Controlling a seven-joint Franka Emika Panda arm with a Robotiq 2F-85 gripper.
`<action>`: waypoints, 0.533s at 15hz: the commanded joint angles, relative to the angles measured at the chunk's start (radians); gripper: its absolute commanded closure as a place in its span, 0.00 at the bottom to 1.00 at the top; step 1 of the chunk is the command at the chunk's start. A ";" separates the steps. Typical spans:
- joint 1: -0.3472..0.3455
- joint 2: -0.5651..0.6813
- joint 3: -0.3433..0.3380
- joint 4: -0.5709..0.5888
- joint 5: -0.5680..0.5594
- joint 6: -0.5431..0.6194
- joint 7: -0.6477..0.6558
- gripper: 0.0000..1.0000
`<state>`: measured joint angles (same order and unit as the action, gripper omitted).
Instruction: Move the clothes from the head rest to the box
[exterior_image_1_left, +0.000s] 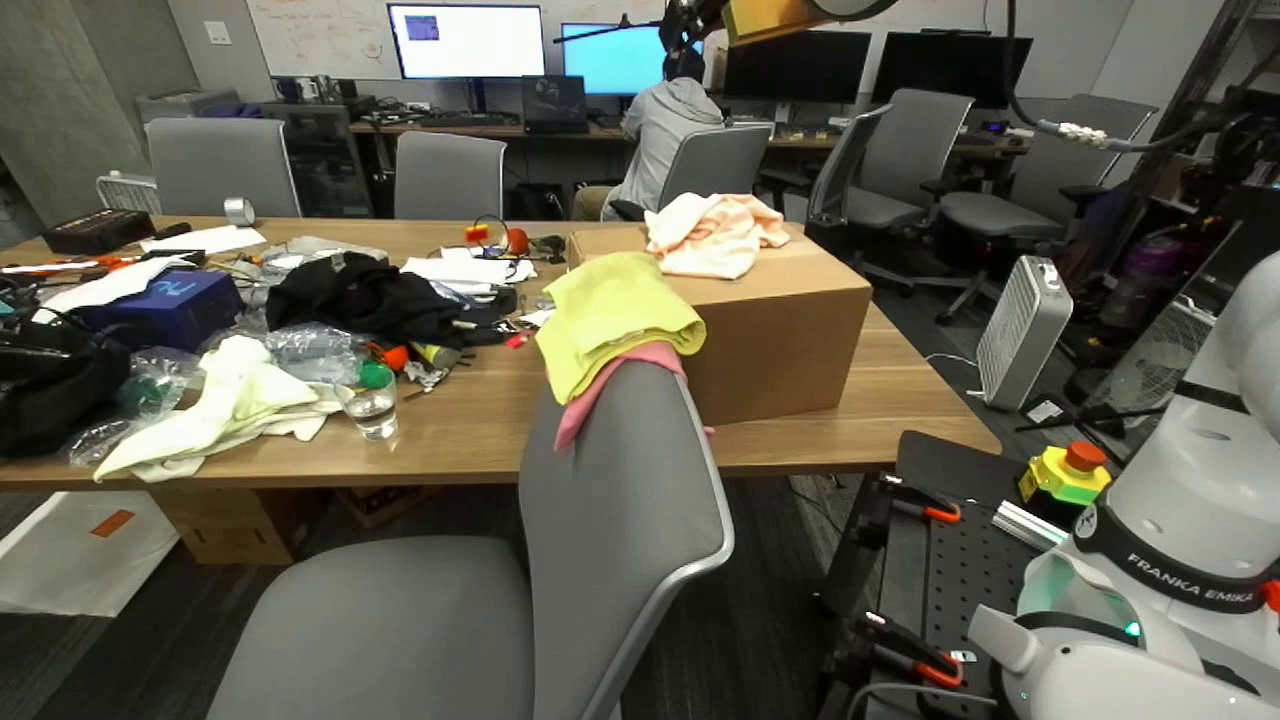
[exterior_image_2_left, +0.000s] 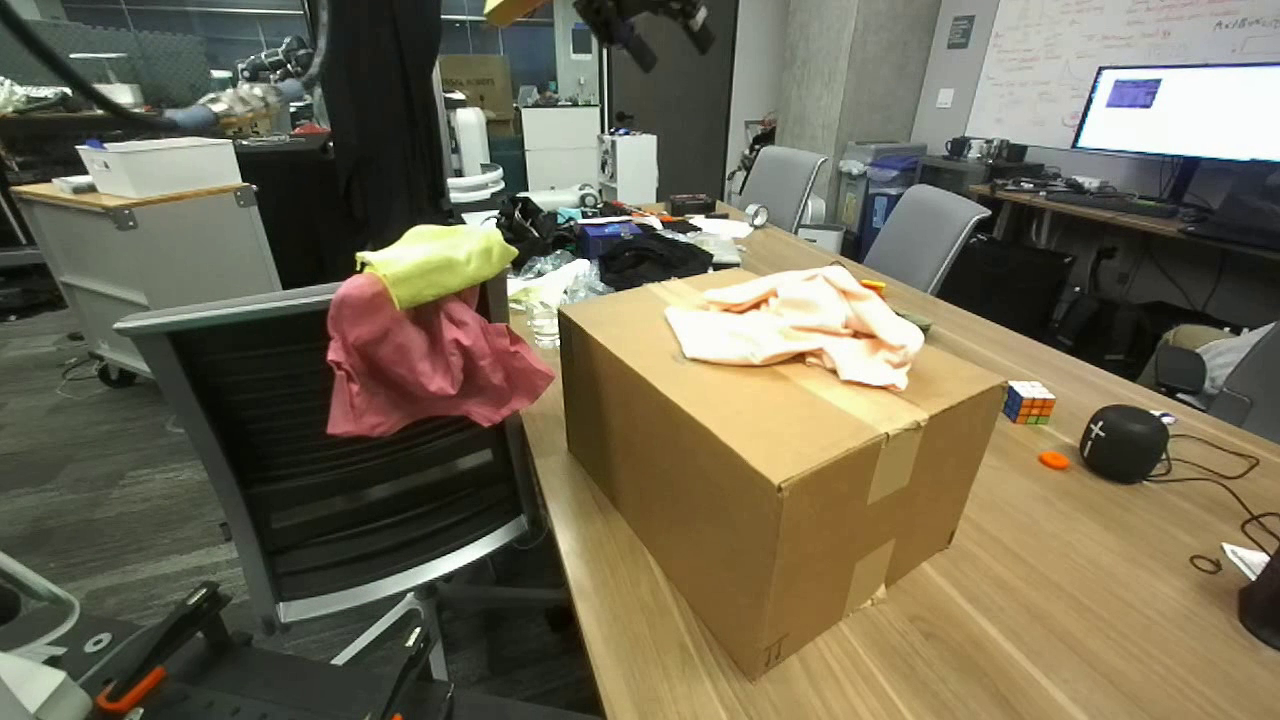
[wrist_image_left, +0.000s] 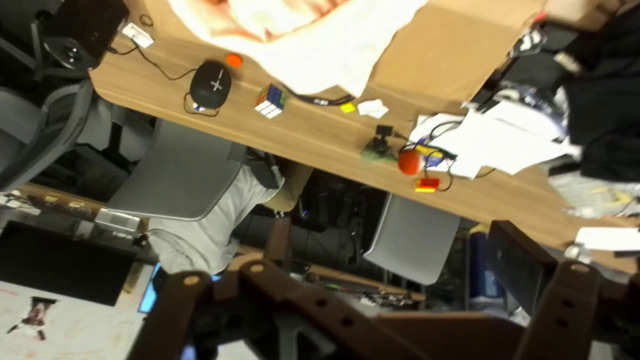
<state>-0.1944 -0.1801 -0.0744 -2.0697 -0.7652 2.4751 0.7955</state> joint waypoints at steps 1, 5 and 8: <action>0.076 -0.103 0.037 -0.128 0.120 -0.060 -0.164 0.00; 0.152 -0.158 0.087 -0.185 0.324 -0.149 -0.375 0.00; 0.199 -0.174 0.113 -0.187 0.450 -0.235 -0.534 0.00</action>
<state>-0.0320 -0.3082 0.0243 -2.2408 -0.4207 2.3096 0.4154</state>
